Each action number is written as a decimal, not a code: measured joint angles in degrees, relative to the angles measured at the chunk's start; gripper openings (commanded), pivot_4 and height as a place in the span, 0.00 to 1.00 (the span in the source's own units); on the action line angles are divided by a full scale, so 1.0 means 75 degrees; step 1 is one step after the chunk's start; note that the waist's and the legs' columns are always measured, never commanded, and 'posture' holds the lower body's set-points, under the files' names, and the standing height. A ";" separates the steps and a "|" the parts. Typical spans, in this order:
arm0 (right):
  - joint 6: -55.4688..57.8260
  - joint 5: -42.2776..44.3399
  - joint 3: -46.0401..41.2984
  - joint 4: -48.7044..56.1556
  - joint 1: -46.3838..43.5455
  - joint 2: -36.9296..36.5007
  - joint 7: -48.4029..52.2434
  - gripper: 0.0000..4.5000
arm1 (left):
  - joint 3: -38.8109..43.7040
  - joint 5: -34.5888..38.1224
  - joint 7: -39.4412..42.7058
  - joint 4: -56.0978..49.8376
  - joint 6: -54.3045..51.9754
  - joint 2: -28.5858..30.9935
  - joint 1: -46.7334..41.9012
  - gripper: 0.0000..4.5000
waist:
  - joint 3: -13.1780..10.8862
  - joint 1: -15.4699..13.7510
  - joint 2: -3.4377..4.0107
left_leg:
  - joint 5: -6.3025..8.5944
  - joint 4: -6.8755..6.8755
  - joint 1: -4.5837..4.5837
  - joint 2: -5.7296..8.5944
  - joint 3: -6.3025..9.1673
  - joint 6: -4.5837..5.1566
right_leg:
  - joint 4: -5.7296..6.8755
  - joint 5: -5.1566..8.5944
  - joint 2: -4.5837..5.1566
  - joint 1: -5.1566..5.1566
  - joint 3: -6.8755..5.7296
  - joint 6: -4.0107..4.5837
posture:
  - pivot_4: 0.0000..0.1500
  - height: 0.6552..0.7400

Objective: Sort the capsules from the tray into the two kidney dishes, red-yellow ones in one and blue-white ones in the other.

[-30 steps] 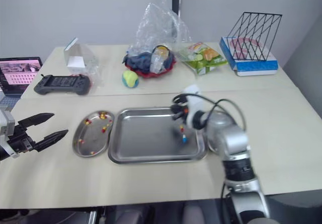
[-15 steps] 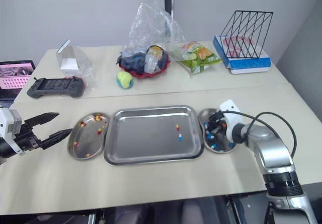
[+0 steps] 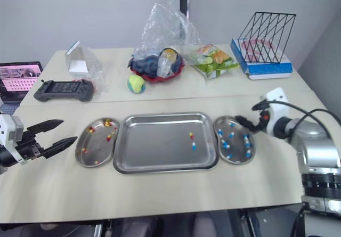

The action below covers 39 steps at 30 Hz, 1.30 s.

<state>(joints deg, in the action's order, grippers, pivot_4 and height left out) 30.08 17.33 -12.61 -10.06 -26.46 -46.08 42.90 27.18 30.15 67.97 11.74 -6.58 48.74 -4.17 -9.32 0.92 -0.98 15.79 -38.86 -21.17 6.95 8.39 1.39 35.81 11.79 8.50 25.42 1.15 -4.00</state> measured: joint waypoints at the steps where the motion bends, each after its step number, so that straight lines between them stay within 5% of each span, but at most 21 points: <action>1: -0.0173 -0.0029 -0.0085 -0.0207 -0.0014 -0.0029 0.0017 1.00 | 0.0010 -0.0028 -0.0019 0.0051 0.0030 0.0002 -0.0005 1.00 | 0.0000 -0.0002 0.0000 | 0.0000 0.0000 0.0000 0.0000 -0.0002 0.0000 | 0.0000 0.0000 0.0001 -0.0001 0.0001 0.0000 | 1.00 1.00; 11: -0.1856 0.0255 -0.1428 -0.2081 0.0465 -0.0123 0.0318 1.00 | 0.0164 -0.0142 -0.0153 0.0777 0.0391 0.0003 0.0065 1.00 | 0.0000 -0.0005 0.0000 | 0.0001 -0.0001 0.0006 0.0000 -0.0012 0.0002 | 0.0006 0.0000 0.0001 -0.0005 0.0010 0.0000 | 1.00 1.00; 37: -0.1696 0.0391 -0.1361 -0.1558 0.0611 0.0084 0.0372 1.00 | 0.0139 -0.0139 -0.0140 0.0849 0.0518 0.0010 -0.0076 1.00 | 0.0000 0.0005 0.0001 | 0.0023 -0.0002 0.0015 -0.0003 -0.0038 0.0040 | 0.0016 -0.0001 0.0000 -0.0001 0.0033 -0.0002 | 1.00 1.00; 39: -0.1718 0.0397 -0.1362 -0.1539 0.0630 0.0081 0.0369 1.00 | 0.0109 -0.0139 -0.0134 0.0814 0.0497 0.0012 -0.0151 1.00 | -0.0001 0.0121 0.0006 | 0.0026 0.0008 -0.0012 0.0055 0.0123 0.0058 | 0.0033 0.0021 0.0111 -0.0092 -0.0113 -0.0021 | 1.00 1.00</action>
<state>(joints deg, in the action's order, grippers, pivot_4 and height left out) 17.20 20.31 -22.83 -21.60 -21.73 -45.47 45.67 28.01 29.11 66.96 17.84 -2.85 48.82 -5.29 -9.33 1.83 -0.94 15.99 -38.80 -21.25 7.36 9.31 1.82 36.05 11.94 9.33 24.72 0.30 -4.16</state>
